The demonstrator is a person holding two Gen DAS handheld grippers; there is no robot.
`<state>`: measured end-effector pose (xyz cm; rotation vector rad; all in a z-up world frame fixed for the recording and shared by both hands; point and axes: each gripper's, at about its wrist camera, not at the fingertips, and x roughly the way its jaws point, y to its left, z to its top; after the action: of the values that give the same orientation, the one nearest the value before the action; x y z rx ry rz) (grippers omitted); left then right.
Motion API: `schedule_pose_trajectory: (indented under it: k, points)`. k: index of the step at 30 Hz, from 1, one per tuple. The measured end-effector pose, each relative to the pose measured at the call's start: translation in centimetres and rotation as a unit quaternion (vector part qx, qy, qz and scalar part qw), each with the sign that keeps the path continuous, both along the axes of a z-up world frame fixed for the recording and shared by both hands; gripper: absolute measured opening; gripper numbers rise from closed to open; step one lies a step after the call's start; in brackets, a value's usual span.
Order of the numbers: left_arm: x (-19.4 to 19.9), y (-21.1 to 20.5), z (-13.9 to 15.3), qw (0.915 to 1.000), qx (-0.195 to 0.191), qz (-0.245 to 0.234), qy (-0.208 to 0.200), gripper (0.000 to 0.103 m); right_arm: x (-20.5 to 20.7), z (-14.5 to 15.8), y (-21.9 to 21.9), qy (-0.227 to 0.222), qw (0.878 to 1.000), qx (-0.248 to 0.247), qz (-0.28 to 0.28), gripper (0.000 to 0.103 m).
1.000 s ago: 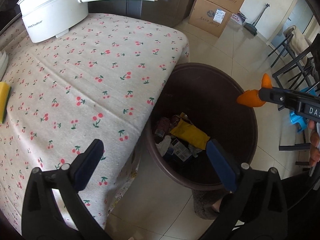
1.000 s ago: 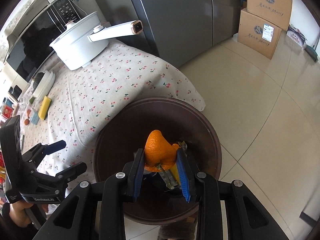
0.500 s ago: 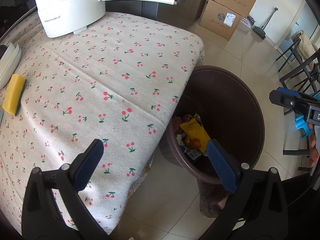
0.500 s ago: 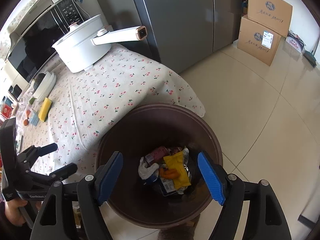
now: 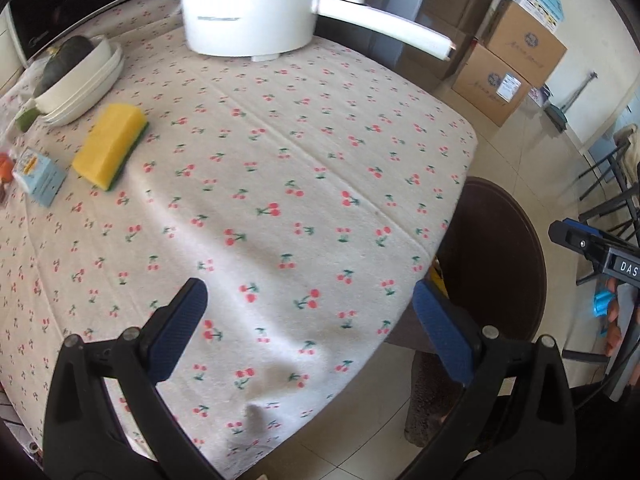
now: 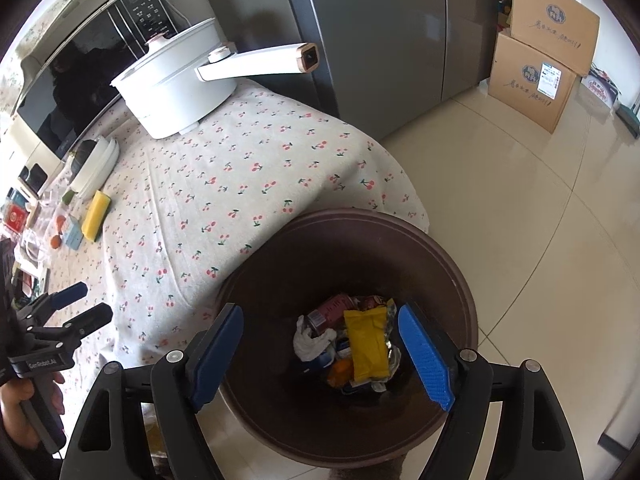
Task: Collect trash
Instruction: 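Grasp the yellow sponge with the right gripper while the left gripper approaches the milk carton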
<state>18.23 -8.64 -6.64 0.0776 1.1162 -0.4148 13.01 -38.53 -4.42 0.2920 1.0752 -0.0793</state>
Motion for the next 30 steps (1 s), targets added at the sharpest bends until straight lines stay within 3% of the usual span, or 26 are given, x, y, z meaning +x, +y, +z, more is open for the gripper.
schedule_pose_trajectory:
  k: [7, 15, 23, 30]
  points:
    - [0.5, 10.5, 1.3, 0.9924, -0.011, 0.123, -0.006, 0.102, 4.3, 1.0, 6.7, -0.015, 0.999, -0.004, 0.034, 0.083]
    - [-1.1, 21.6, 2.4, 0.9661, -0.021, 0.256, -0.027, 0.102, 9.3, 0.2, 18.5, -0.007, 0.996, 0.009, 0.094, 0.083]
    - [-1.6, 25.6, 1.9, 0.9520, -0.022, 0.304, -0.023, 0.102, 14.7, -1.7, 28.7, -0.010, 0.994, 0.013, 0.111, 0.083]
    - [-1.2, 28.1, 2.1, 0.9388, -0.038, 0.341, -0.027, 0.102, 20.0, -3.1, 34.8, -0.022, 0.993, 0.003, 0.114, 0.083]
